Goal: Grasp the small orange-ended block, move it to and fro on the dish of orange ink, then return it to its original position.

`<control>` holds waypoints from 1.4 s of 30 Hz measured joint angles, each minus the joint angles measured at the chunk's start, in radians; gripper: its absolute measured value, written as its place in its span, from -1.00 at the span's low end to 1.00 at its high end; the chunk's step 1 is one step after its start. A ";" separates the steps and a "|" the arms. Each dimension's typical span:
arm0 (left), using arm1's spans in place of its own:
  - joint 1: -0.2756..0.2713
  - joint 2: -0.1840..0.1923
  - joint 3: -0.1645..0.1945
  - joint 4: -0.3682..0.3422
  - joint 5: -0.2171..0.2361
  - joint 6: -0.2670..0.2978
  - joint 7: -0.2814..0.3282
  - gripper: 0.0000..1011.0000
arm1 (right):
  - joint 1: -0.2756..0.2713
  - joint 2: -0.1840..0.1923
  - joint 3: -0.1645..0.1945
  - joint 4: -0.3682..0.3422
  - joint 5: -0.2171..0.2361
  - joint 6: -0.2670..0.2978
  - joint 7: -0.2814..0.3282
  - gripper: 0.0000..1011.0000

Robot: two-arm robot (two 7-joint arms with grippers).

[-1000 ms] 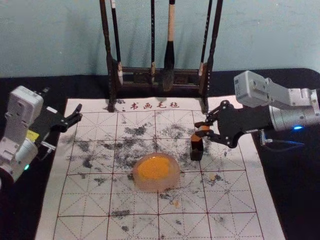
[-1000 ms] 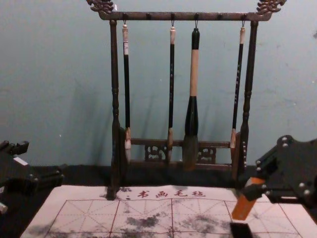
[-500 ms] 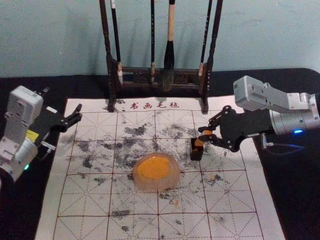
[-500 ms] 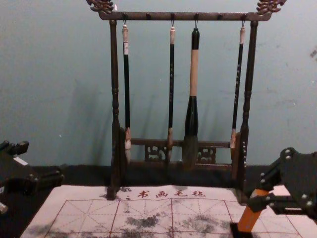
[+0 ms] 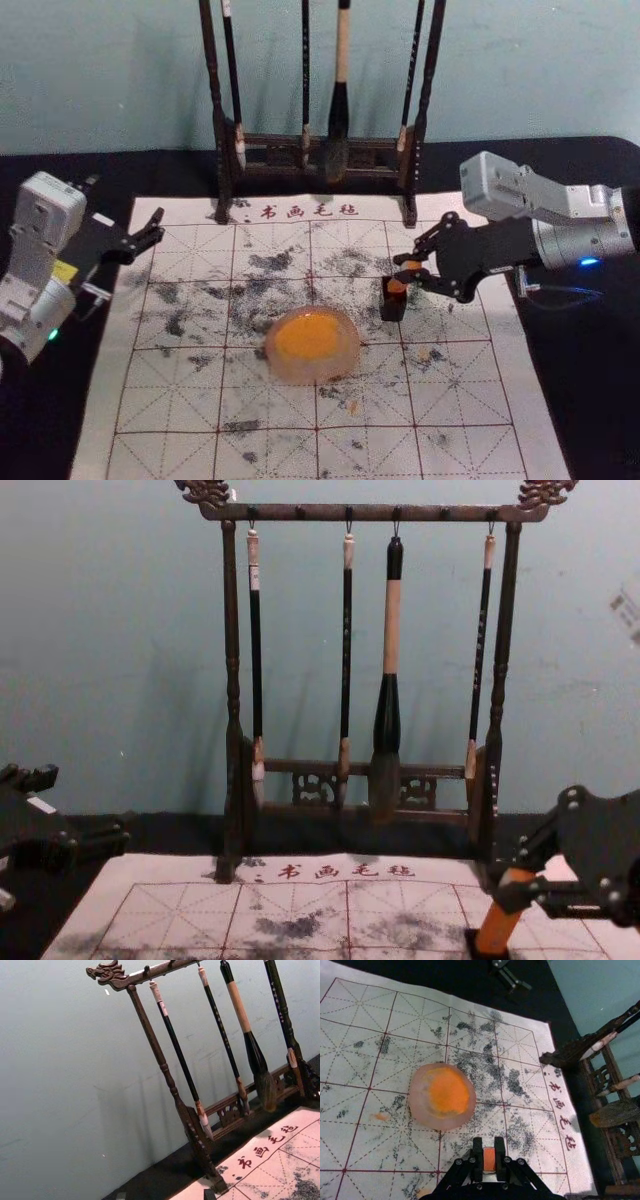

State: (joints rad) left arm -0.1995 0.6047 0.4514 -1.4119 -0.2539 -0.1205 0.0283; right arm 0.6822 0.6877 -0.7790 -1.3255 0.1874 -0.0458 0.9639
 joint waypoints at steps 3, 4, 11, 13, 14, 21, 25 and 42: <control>0.000 0.000 0.000 0.000 0.000 0.000 0.000 0.98 | 0.003 -0.004 -0.003 0.007 -0.004 -0.002 0.003 -0.74; 0.000 0.000 0.000 0.000 0.000 0.000 0.000 0.98 | 0.004 -0.005 -0.004 0.009 -0.005 -0.002 0.004 -0.74; 0.000 0.000 0.000 0.000 0.000 0.000 0.000 0.98 | 0.008 -0.017 -0.013 0.029 -0.010 -0.007 0.009 -0.74; 0.000 0.000 0.000 0.000 0.000 0.000 0.000 0.98 | 0.009 -0.021 -0.015 0.035 -0.011 -0.008 0.010 -0.74; 0.000 0.000 0.000 0.000 0.000 0.000 0.000 0.98 | 0.010 -0.023 -0.016 0.039 -0.011 -0.009 0.011 -0.74; 0.000 0.000 0.000 0.000 0.000 0.000 0.000 0.98 | 0.018 -0.043 -0.030 0.074 -0.022 -0.016 0.017 -0.74; 0.000 0.000 0.000 0.000 0.000 0.000 0.000 0.98 | 0.022 -0.054 -0.036 0.094 -0.028 -0.021 0.018 -0.74; 0.000 0.000 0.000 0.000 0.000 0.000 0.000 0.98 | 0.025 -0.064 -0.040 0.111 -0.038 -0.025 0.010 -0.74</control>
State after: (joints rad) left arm -0.1995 0.6047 0.4514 -1.4120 -0.2539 -0.1205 0.0283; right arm 0.7067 0.6233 -0.8185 -1.2145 0.1497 -0.0712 0.9737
